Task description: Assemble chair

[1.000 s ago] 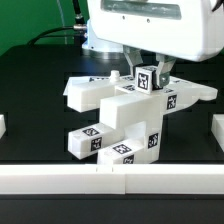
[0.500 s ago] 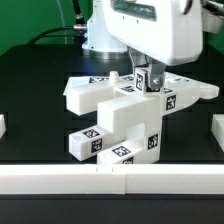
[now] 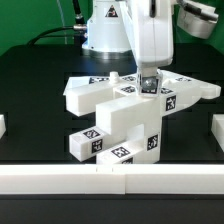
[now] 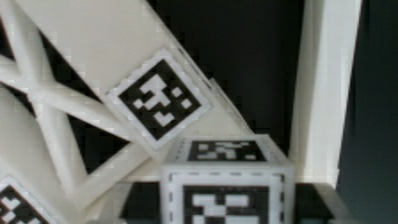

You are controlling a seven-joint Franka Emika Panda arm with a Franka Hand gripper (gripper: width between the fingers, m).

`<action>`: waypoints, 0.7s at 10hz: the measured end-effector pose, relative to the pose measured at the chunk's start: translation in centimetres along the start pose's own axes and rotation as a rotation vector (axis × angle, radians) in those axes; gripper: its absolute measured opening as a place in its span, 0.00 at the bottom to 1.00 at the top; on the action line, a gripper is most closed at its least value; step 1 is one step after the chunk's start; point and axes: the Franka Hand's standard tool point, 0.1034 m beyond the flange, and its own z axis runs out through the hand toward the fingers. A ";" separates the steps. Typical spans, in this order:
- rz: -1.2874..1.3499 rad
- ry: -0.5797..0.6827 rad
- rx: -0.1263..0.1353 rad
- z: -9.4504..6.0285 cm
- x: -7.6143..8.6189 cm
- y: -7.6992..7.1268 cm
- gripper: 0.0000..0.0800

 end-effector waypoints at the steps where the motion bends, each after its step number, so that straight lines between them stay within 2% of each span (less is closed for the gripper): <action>1: 0.071 -0.003 0.001 0.0 -0.1 0.0 0.36; 7: 0.389 -0.018 0.000 0.1 -0.5 0.0 0.36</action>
Offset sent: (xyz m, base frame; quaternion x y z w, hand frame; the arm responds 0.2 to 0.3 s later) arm 0.0000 0.0000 0.0000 0.0000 0.0000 0.1938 0.9810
